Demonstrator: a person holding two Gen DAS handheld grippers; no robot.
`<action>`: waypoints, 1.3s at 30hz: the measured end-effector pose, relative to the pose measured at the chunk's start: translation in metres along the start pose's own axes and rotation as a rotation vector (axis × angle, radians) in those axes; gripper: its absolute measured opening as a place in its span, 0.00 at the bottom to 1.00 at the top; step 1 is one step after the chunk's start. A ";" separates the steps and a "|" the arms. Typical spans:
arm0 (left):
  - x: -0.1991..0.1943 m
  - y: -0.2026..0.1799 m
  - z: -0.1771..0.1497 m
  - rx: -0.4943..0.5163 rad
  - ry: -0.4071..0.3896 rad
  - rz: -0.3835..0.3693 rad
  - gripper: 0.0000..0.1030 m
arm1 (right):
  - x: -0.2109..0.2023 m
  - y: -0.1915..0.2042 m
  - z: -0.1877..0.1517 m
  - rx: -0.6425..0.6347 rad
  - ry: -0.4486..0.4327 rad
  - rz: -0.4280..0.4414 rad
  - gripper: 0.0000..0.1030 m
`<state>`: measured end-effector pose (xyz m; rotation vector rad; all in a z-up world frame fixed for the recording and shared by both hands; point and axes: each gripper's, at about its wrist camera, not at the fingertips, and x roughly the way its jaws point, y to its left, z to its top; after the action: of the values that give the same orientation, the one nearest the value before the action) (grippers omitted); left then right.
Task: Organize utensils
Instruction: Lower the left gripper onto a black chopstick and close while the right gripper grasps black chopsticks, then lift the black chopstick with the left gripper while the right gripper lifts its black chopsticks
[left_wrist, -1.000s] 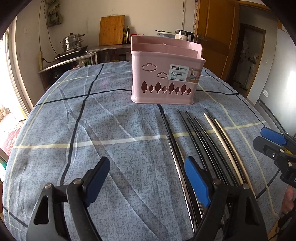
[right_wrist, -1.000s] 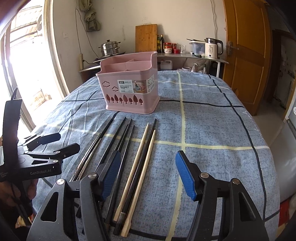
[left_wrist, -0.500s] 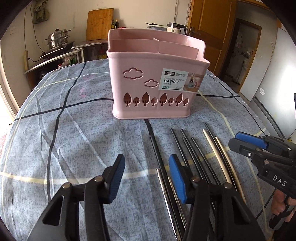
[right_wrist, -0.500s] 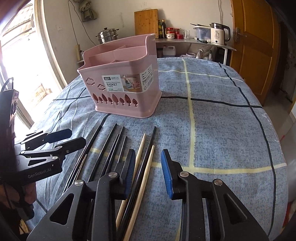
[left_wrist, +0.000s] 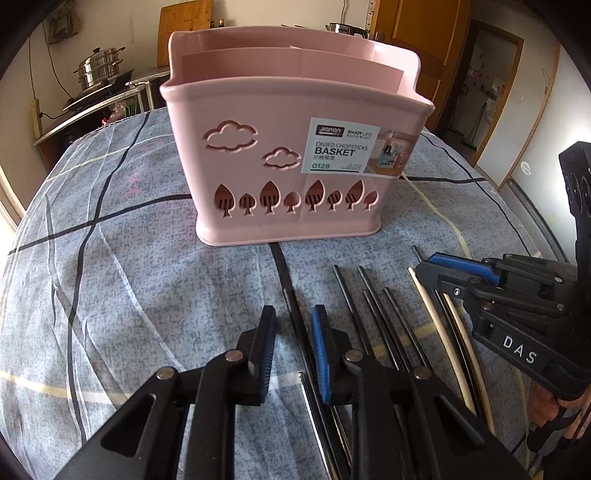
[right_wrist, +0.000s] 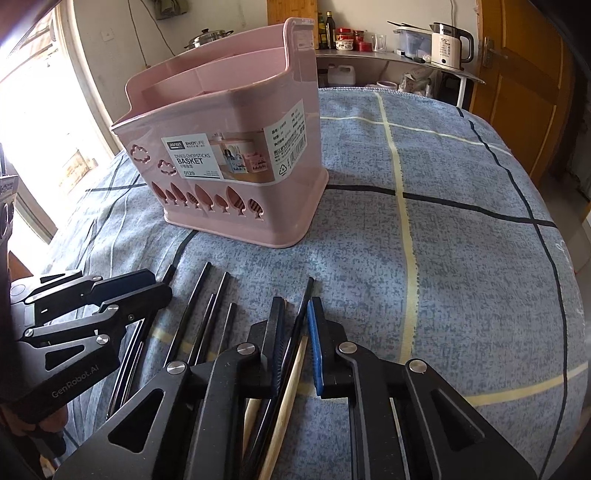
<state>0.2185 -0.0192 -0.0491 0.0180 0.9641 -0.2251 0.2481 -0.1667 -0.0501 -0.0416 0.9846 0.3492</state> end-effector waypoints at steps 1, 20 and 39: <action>0.001 -0.001 0.001 0.007 0.002 0.006 0.19 | 0.000 0.000 0.000 0.002 0.002 -0.001 0.12; 0.002 0.000 0.015 -0.005 0.024 -0.037 0.06 | -0.003 0.000 0.009 0.020 -0.004 0.028 0.04; -0.125 0.006 0.025 0.014 -0.215 -0.112 0.05 | -0.114 0.024 0.017 -0.027 -0.245 0.075 0.04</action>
<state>0.1716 0.0064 0.0664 -0.0468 0.7495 -0.3304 0.1971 -0.1716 0.0556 0.0141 0.7400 0.4260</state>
